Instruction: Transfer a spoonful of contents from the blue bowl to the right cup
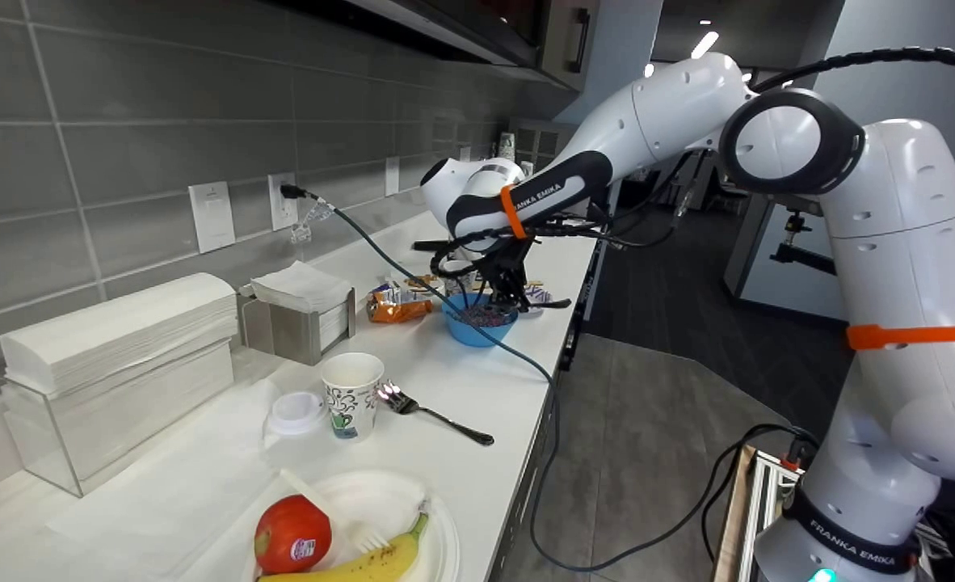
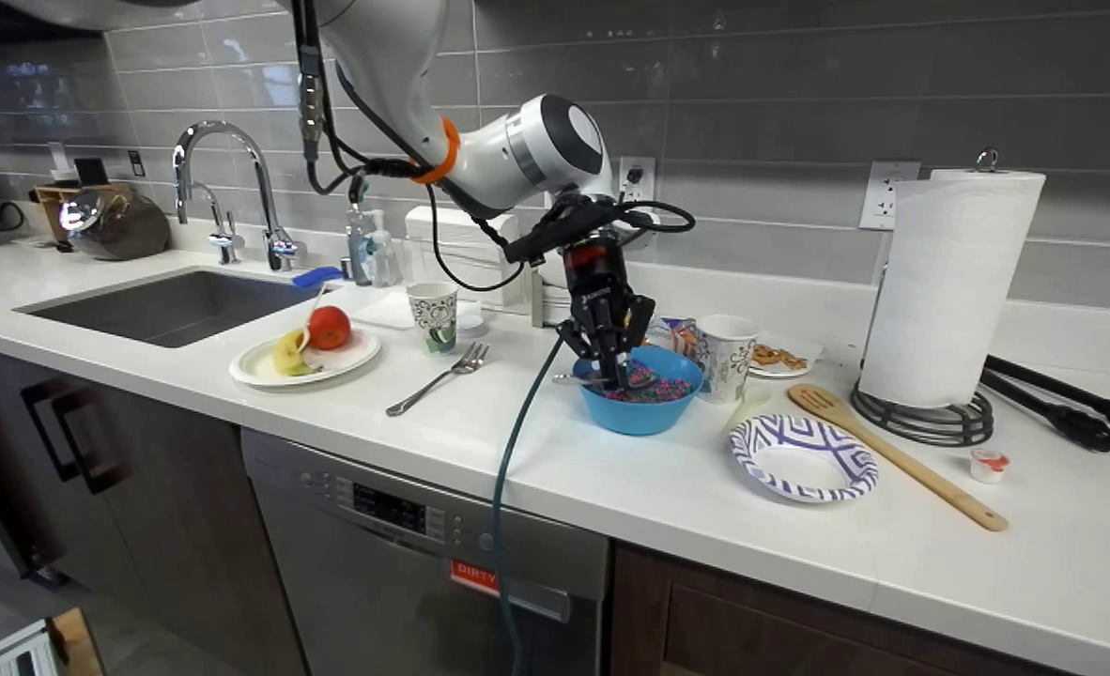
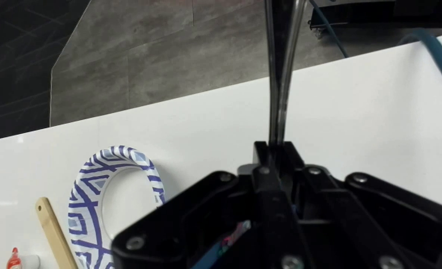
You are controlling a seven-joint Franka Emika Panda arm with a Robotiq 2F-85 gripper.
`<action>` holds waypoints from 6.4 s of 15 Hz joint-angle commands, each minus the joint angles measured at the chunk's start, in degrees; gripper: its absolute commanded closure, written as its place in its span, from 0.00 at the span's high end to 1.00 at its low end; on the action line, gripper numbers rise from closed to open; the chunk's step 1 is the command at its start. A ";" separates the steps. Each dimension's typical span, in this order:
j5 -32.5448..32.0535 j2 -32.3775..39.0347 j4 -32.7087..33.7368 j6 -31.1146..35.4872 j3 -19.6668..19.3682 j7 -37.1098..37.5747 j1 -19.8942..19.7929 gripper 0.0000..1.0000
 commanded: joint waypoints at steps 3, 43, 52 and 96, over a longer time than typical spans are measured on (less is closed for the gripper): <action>2.04 4.25 5.59 -2.34 -0.59 -2.94 1.05 0.03; 28.43 -9.42 -15.37 26.17 -0.93 -4.48 -5.24 0.03; 27.40 -12.75 -13.91 22.16 -2.75 -6.72 -6.76 0.03; 11.57 9.86 26.18 5.66 -6.47 -9.20 -4.03 0.03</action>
